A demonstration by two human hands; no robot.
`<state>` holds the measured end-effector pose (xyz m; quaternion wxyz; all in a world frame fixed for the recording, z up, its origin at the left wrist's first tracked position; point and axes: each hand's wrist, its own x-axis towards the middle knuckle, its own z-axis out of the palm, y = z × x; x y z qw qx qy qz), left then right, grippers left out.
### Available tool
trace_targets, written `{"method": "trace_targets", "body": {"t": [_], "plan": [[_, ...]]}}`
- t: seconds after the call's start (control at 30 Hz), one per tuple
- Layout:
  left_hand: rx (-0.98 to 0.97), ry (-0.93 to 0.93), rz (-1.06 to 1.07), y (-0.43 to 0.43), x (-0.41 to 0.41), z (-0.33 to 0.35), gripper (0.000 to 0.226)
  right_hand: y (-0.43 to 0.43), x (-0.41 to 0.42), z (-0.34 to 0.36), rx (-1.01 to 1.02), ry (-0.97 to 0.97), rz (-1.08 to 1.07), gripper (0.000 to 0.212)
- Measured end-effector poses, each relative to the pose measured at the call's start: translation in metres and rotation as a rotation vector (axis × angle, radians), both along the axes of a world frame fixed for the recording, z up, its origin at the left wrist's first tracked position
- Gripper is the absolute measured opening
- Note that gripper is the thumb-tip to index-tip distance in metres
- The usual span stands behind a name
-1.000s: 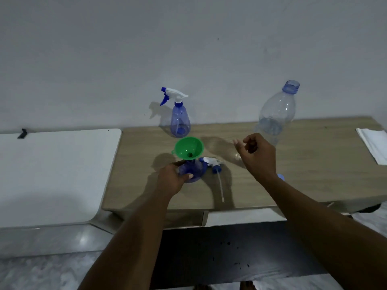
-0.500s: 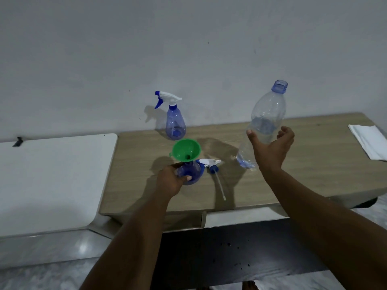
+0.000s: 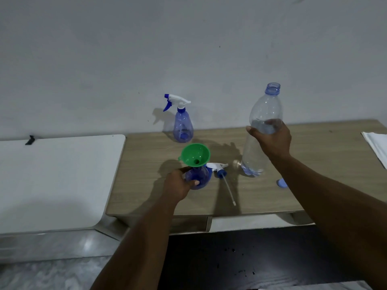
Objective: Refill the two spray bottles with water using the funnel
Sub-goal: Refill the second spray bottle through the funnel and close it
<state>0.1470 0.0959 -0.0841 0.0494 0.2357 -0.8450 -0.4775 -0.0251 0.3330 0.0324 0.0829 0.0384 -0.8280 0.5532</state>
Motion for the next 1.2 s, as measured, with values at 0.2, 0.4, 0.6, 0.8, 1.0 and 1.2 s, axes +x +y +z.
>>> {"method": "trace_targets", "body": {"t": [0.2, 0.4, 0.6, 0.8, 1.0, 1.2], "plan": [[-0.002, 0.023, -0.005, -0.003, 0.002, 0.0, 0.051, -0.008, -0.004, 0.011, 0.048, -0.023, 0.205, 0.062], [-0.008, 0.026, -0.005, -0.005, 0.004, 0.005, 0.048, -0.023, -0.013, 0.039, 0.374, -0.041, 0.553, 0.063], [0.011, 0.003, 0.025, -0.008, 0.007, 0.004, 0.055, -0.035, -0.011, 0.047, 0.646, -0.045, 0.749, 0.065], [0.04, 0.021, 0.031, -0.01, 0.007, 0.004, 0.052, -0.043, -0.005, 0.047, 0.926, -0.006, 0.821, 0.065], [-0.009, 0.018, 0.059, -0.016, 0.008, 0.005, 0.052, -0.046, 0.002, 0.05, 1.107, 0.025, 0.828, 0.07], [0.018, 0.02, 0.054, -0.02, 0.008, -0.001, 0.055, -0.048, 0.004, 0.053, 1.201, 0.022, 0.863, 0.068]]}}
